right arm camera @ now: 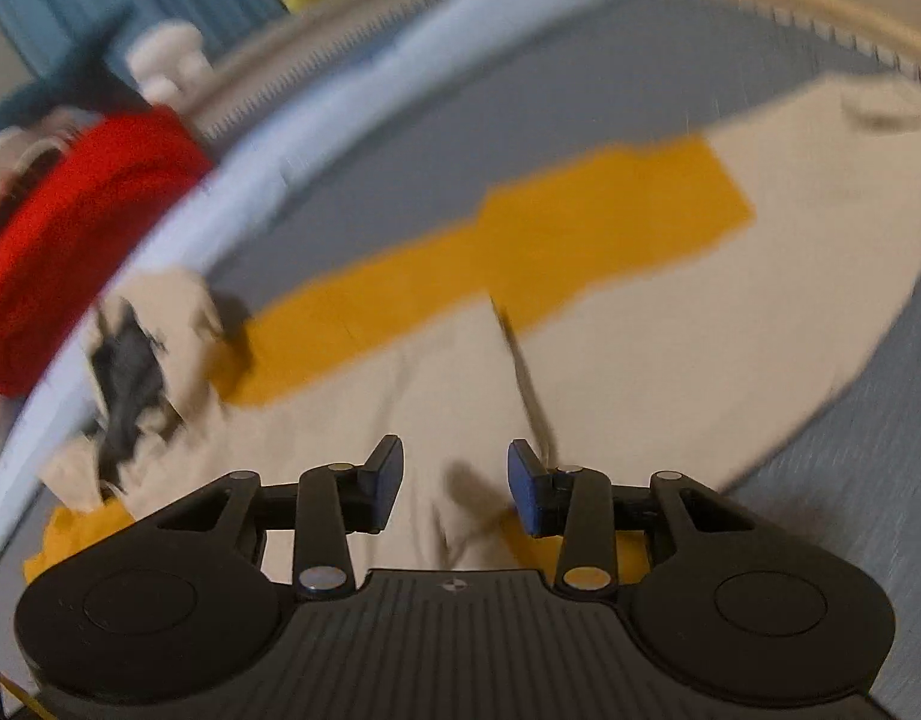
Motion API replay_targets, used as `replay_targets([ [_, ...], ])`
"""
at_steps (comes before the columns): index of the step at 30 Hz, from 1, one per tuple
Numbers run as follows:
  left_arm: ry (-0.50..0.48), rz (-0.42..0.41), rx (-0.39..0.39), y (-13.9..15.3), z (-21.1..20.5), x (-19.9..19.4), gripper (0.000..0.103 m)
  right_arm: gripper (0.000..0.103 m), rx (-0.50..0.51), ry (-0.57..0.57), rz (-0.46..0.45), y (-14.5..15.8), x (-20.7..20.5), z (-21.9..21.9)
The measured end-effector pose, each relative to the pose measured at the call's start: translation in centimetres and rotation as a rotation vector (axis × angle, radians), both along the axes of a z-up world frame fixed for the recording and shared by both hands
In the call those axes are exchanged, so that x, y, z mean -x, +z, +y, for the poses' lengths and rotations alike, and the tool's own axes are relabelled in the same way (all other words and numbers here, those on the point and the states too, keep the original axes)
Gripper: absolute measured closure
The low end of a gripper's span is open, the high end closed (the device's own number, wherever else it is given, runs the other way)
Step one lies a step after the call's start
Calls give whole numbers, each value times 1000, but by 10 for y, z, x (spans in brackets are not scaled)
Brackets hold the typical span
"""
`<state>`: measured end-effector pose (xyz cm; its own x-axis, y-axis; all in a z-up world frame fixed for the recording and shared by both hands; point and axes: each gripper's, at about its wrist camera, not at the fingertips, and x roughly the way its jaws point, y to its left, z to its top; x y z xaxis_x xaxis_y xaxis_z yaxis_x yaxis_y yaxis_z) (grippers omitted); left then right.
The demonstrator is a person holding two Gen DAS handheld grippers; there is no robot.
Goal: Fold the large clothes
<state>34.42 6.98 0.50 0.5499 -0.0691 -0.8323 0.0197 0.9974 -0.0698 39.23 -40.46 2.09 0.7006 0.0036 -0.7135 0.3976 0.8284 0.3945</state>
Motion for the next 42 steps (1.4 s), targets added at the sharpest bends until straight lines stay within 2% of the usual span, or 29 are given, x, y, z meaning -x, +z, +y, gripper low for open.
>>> replay_targets([
  [3, -51, -83, -13, 14, -21, 15, 50, 63, 66, 1, -84, 18, 13, -13],
  [6, -73, -138, -2, 20, -34, 22, 37, 63, 107, -1, -151, 33, 27, -34],
  [8, -78, -162, 2, 23, -40, 29, 34, 62, 116, -16, -176, 36, 36, -52],
  [14, -59, -232, 14, 26, -51, 31, 24, 61, 126, -101, -183, 35, 58, -97],
  [21, -15, -315, -52, 26, -59, 27, 23, 61, 145, -175, -215, 34, 77, -149],
  [23, -14, -305, -49, 25, -60, 25, 23, 61, 134, -222, -221, 28, 85, -173],
  [24, -27, -288, -30, 24, -60, 23, 23, 65, 121, -243, -224, 24, 88, -186],
  [25, -36, -276, -18, 22, -60, 22, 23, 79, 95, -268, -233, 18, 92, -203],
  [27, -40, -264, -19, 20, -61, 21, 23, 89, 52, -307, -243, 9, 96, -226],
  [32, -53, -257, -41, 15, -63, 18, 23, 84, -12, -451, -230, -25, 96, -277],
  [34, -55, -244, -34, 12, -64, 16, 23, 71, -50, -475, -214, -42, 92, -289],
  [36, -59, -236, -39, 9, -65, 15, 23, 64, -88, -494, -182, -59, 89, -301],
  [39, -71, -226, -43, 5, -67, 13, 23, 64, -138, -562, -133, -85, 86, -315],
  [42, -68, -220, -37, 3, -67, 11, 23, 66, -182, -602, -136, -99, 86, -325],
])
